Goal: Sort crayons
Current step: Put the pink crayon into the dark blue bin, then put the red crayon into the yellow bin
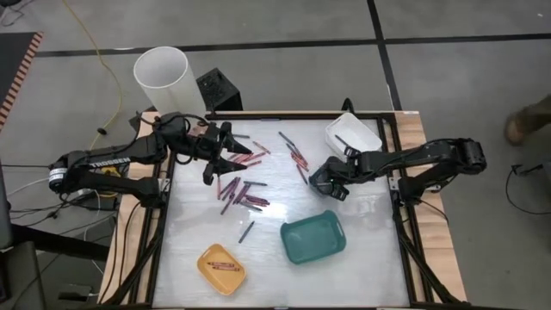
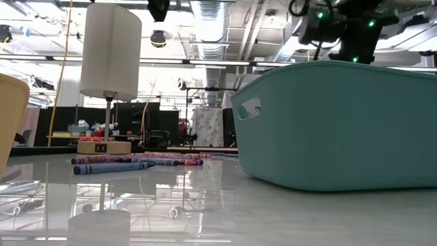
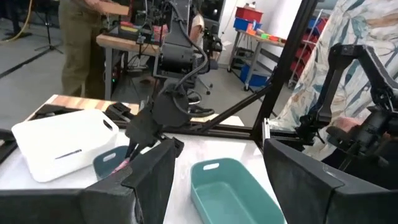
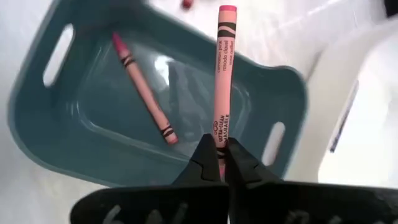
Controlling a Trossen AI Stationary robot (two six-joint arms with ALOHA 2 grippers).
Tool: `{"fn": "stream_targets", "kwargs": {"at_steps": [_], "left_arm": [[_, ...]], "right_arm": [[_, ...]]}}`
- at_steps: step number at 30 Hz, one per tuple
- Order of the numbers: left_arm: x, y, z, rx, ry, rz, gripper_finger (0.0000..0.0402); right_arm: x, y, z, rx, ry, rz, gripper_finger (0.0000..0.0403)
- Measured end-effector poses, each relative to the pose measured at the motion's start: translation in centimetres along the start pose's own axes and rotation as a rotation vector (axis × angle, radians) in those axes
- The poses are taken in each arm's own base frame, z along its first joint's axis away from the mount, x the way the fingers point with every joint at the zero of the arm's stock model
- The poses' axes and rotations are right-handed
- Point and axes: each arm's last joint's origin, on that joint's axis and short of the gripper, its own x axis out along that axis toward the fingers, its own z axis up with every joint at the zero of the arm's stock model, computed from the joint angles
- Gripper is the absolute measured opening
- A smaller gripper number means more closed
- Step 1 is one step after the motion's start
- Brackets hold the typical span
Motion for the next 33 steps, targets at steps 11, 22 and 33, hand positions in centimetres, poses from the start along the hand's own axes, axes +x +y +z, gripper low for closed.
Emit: {"fn": "stream_targets", "kwargs": {"at_steps": [11, 22, 33], "left_arm": [[-0.3, -0.2, 0.0, -0.036, 0.014, -0.004, 0.0233], [-2.5, -1.5, 1.2, -0.020, -0.038, 0.024, 0.0233], [-4.0, -2.1, 1.1, -0.061, -0.019, 0.083, 0.0233]], "right_arm": [[3.0, 1.2, 0.2, -0.214, 0.130, -0.015, 0.0020], [2.4, 1.4, 0.5, -0.223, 0.113, 0.112, 0.0079], [-3.4, 0.0, 6.7, -0.190, -0.124, 0.138, 0.0093]]}}
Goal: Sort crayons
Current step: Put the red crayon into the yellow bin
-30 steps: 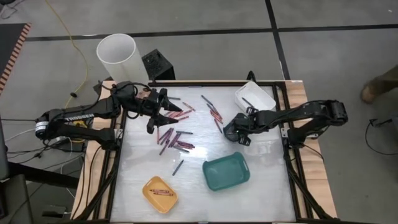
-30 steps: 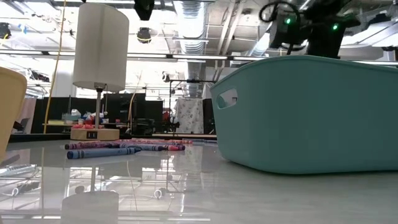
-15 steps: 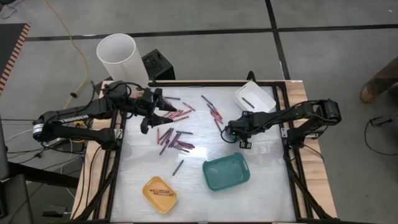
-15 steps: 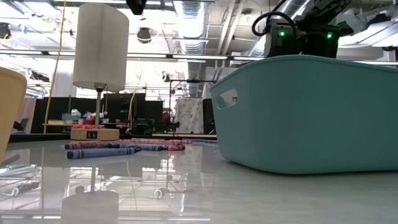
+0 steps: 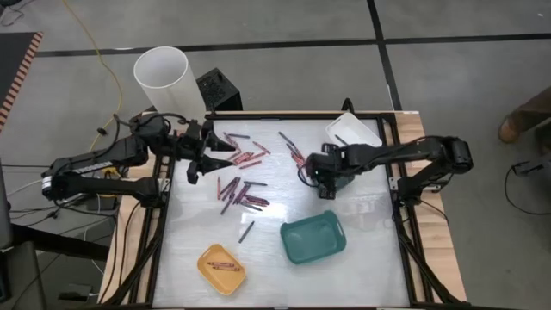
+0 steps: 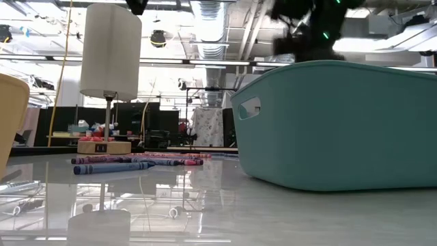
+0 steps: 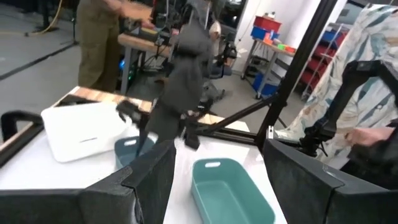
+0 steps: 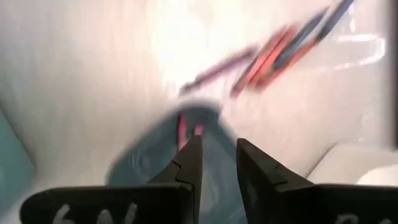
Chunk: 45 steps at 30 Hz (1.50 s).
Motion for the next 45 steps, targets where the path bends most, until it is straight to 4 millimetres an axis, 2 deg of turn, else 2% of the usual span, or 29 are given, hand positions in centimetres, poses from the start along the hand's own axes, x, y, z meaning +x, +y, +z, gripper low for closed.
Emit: {"fn": "stream_targets", "kwargs": {"at_steps": [3, 7, 10, 15, 19, 25, 31, 37, 45], "left_arm": [[-0.1, 0.0, -0.2, -0.010, 0.020, 0.016, 0.0233], [-0.2, 0.1, -0.5, -0.018, 0.044, 0.045, 0.0233], [-0.2, 0.2, -0.7, -0.026, 0.063, 0.051, 0.0233], [-0.2, 0.3, -0.9, -0.032, 0.082, 0.060, 0.0233], [-0.2, 0.3, -0.9, -0.030, 0.079, 0.069, 0.0233], [-0.2, 0.3, -0.9, -0.030, 0.080, 0.070, 0.0233], [-0.2, 0.3, -0.9, -0.026, 0.083, 0.071, 0.0233], [-0.2, 0.3, -0.9, -0.013, 0.087, 0.071, 0.0233], [-0.3, 0.3, -1.1, -0.019, 0.102, 0.075, 0.0233]], "right_arm": [[-1.4, -1.6, 2.0, 0.108, -0.119, -0.022, 0.0093], [-1.5, -4.0, 2.9, 0.226, -0.204, -0.038, 0.0103], [-0.3, -5.6, 2.7, 0.306, -0.161, -0.034, 0.0128], [3.2, -7.4, 2.5, 0.414, -0.062, -0.011, 0.0183], [6.1, -7.8, 2.8, 0.429, -0.019, -0.006, 0.0208], [9.0, -8.1, 3.1, 0.445, -0.009, 0.000, 0.0208], [10.7, -8.9, 2.9, 0.483, 0.007, -0.013, 0.0201], [12.6, -8.7, 2.6, 0.481, 0.048, -0.010, 0.0201], [13.2, -9.3, 2.5, 0.500, 0.045, -0.026, 0.0201]]}}
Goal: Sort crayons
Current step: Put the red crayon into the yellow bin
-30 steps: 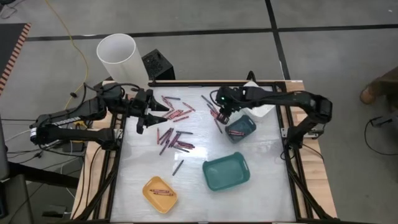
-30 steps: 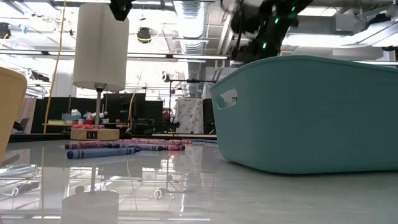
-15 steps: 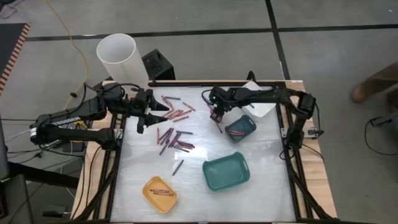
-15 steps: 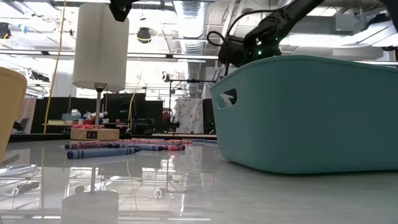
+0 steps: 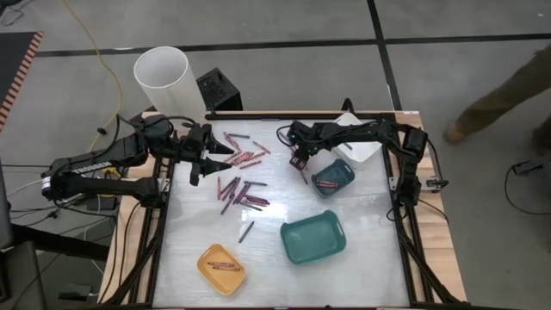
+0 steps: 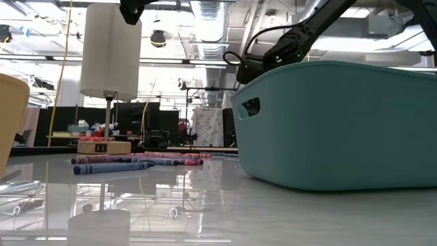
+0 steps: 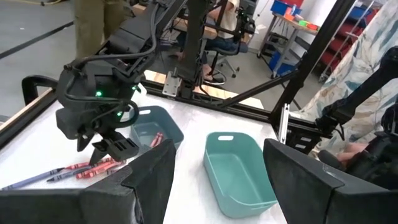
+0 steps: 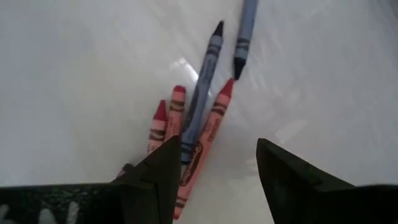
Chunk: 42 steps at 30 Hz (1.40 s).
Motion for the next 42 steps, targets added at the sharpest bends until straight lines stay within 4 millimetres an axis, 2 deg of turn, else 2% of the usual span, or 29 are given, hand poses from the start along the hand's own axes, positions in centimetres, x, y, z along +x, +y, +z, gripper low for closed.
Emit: {"fn": "stream_targets", "kwargs": {"at_steps": [7, 13, 19, 23, 34, 42], "left_arm": [[0.0, 0.0, 0.0, 0.000, -0.001, 0.000, 0.0233], [0.0, 0.0, 0.0, 0.000, 0.000, 0.000, 0.0233], [0.0, 0.0, -0.1, -0.002, 0.006, 0.001, 0.0233], [0.0, 0.0, -0.1, -0.002, 0.007, 0.001, 0.0233], [0.0, 0.1, -0.2, -0.007, 0.020, 0.004, 0.0233], [0.0, 0.1, -0.2, -0.038, 0.019, 0.004, 0.0233]], "right_arm": [[0.1, -0.3, -0.1, 0.012, 0.014, -0.005, 0.0201], [1.5, 0.1, -0.6, 0.019, 0.065, -0.004, 0.0201], [1.5, 0.1, -0.6, 0.023, 0.064, -0.004, 0.0196], [1.5, 0.1, -0.7, 0.039, 0.079, -0.008, 0.0165], [1.4, 0.2, -1.0, 0.076, 0.101, -0.011, 0.0014], [0.3, 1.0, -0.7, 0.052, 0.076, -0.036, 0.0004]]}}
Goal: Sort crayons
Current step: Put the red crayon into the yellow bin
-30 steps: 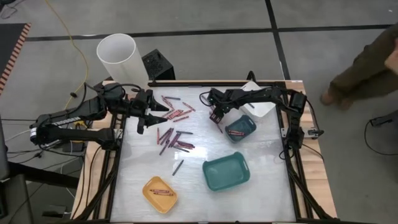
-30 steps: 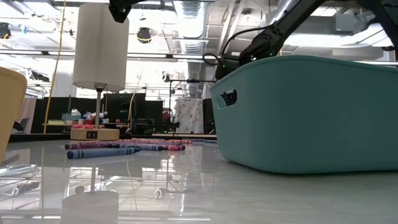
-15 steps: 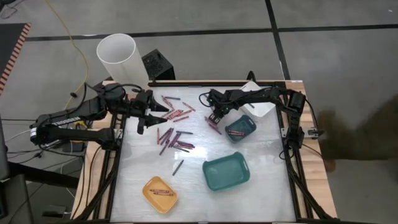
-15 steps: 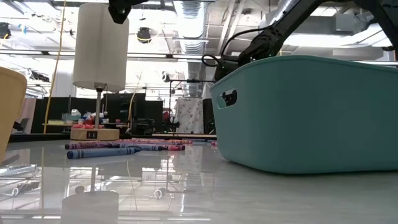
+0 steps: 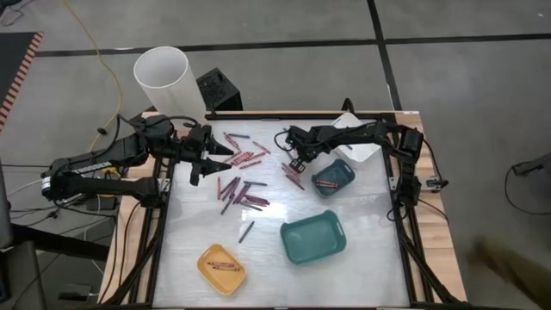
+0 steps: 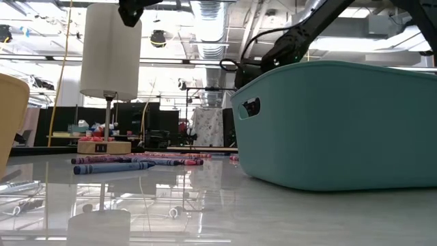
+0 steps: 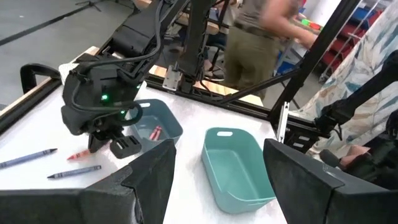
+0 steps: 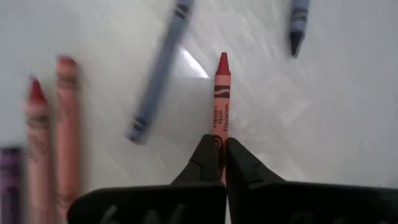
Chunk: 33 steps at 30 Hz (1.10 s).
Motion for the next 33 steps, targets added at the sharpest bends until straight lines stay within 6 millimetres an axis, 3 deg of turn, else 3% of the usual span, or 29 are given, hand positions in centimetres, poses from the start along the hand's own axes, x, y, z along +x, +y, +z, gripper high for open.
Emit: {"fn": "stream_targets", "kwargs": {"at_steps": [6, 10, 14, 21, 29, 33], "left_arm": [[0.0, 0.0, 0.0, -0.043, -0.001, -0.001, 0.0233], [-0.6, -0.3, 0.2, -0.058, -0.023, -0.009, 0.0233], [-1.6, -0.8, 0.6, -0.058, -0.069, -0.013, 0.0233], [-3.9, -1.7, 1.3, -0.056, -0.180, 0.003, 0.0233], [-5.9, -2.3, 1.8, -0.050, -0.284, 0.048, 0.0233], [-6.4, -2.6, 2.1, -0.042, -0.325, 0.044, 0.0233]], "right_arm": [[-3.6, 0.5, 1.6, 0.005, -0.130, 0.027, 0.0003], [-6.0, 2.2, 2.3, -0.020, -0.231, 0.072, 0.0002], [-8.3, 5.6, 2.7, -0.074, -0.387, 0.171, 0.0002], [-10.9, 12.9, 1.6, -0.204, -0.650, 0.370, 0.0001], [-12.0, 19.0, -0.6, -0.313, -0.858, 0.479, 0.0001], [-11.4, 21.2, -1.8, -0.380, -0.898, 0.509, 0.0001]]}}
